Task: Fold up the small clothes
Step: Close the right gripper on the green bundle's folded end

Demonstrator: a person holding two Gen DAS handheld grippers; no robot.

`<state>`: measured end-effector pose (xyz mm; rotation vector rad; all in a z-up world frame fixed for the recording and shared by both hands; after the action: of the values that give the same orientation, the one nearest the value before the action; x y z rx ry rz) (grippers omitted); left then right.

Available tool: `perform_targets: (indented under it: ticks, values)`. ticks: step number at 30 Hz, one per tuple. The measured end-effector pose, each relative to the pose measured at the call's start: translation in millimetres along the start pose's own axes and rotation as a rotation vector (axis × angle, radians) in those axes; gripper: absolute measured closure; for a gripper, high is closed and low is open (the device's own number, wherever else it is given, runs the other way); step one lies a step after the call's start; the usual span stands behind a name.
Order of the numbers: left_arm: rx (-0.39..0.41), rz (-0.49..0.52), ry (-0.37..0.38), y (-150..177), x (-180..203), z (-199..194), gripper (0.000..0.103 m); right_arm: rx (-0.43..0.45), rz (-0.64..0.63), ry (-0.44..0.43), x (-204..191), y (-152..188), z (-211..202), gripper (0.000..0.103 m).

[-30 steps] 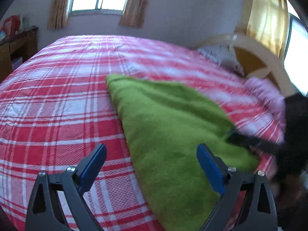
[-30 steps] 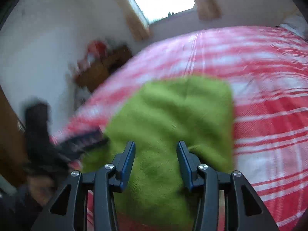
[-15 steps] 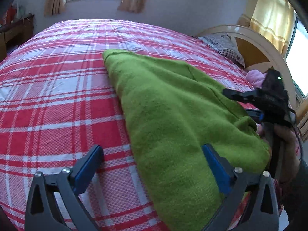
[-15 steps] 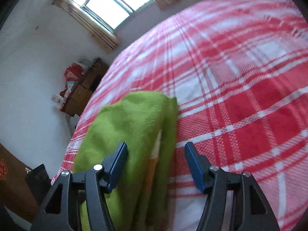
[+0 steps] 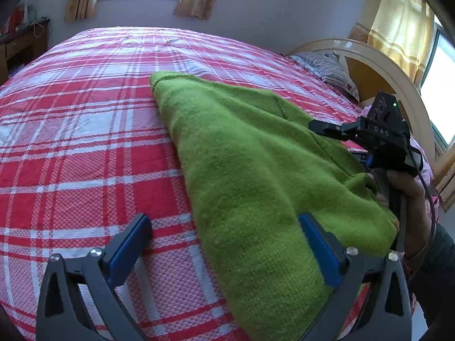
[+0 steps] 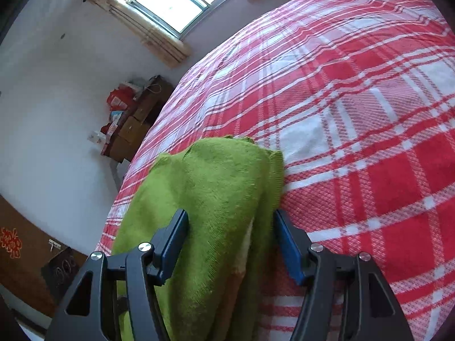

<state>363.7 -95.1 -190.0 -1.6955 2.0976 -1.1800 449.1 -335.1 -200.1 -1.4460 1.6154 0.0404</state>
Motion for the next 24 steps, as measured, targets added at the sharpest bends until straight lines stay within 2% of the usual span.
perform_targets:
  ticks: [4,5,6,7,18,20,24]
  values:
    - [-0.001,0.0,0.001,0,1,0,0.0,0.0,-0.002,-0.006,-1,0,2,0.045]
    - [-0.001,0.0,0.001,0,1,0,0.0,-0.001,-0.001,-0.008,-1,0,2,0.048]
    - [-0.001,0.0,0.001,0,1,0,0.0,-0.014,0.0,-0.021,-2,0,6,0.056]
    - [-0.002,0.0,0.002,0,1,0,0.0,-0.023,0.0,-0.027,-3,1,8,0.059]
    - [-0.007,-0.005,0.032,-2,1,2,0.0,-0.026,0.031,-0.049,-1,1,15,0.062]
    - [-0.003,0.006,0.043,-1,3,2,0.004,-0.018,0.012,-0.034,-3,3,14,0.064]
    - [-0.004,0.042,0.087,0,13,1,0.022,-0.011,-0.02,-0.012,-6,4,14,0.067]
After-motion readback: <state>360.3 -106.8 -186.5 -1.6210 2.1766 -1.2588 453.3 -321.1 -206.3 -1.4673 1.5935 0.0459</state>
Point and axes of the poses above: each gripper's, at about its wrist camera, not at the fingertips, and z roughly the way its jaws point, x to its right, y to its underside, the point moved 5 cm from there along z, roughly the way its jaws point, and after that the axes turned 2 degrees about x, right-handed, at the moved point
